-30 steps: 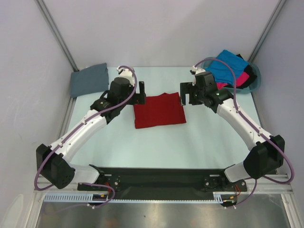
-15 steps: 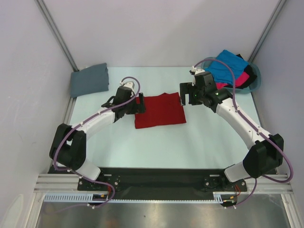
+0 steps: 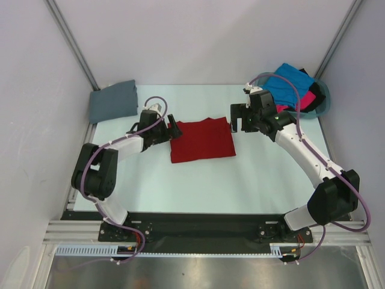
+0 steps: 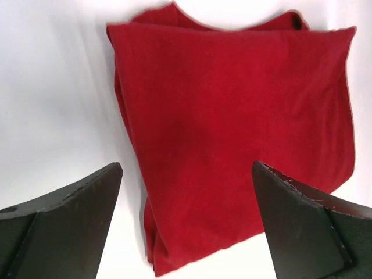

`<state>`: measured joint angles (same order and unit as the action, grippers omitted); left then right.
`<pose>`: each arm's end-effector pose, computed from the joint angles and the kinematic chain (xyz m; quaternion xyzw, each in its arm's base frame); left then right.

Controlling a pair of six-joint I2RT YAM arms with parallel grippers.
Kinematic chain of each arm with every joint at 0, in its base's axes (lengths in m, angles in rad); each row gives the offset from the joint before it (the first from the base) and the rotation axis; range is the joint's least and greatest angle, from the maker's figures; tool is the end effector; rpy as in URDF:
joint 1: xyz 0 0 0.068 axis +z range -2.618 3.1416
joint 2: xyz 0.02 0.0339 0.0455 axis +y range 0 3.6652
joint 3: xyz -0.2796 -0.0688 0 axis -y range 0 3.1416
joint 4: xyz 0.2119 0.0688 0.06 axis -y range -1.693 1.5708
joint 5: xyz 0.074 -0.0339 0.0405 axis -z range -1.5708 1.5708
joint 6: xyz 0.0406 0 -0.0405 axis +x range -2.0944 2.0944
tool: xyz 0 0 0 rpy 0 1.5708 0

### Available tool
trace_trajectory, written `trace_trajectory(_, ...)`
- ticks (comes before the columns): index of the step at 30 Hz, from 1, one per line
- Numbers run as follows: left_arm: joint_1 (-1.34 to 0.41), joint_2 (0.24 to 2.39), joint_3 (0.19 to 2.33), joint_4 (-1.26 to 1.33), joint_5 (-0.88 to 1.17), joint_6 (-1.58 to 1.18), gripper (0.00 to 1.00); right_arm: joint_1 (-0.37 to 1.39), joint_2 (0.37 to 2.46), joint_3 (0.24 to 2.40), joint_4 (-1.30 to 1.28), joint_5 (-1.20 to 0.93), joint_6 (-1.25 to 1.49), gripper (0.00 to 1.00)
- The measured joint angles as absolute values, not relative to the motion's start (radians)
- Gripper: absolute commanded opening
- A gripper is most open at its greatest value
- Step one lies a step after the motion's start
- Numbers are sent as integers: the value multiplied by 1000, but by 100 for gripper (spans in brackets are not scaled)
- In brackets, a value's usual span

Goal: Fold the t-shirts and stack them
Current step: Neatly place the folded tshirt to the corner

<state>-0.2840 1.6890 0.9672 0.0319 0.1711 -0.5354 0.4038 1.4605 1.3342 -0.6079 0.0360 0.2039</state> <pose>0.3241 -0.1018 0.2236 -0.0768 0.8987 -0.2401 0.3588 0.2691 0.1134 0.3475 -0.0839 0.9098 0.1058 0.3925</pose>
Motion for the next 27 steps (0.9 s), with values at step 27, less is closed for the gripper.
trace_trajectory(27,-282,1878,924,358,340,-667,94,399,1465,1334,-604,25,205,100)
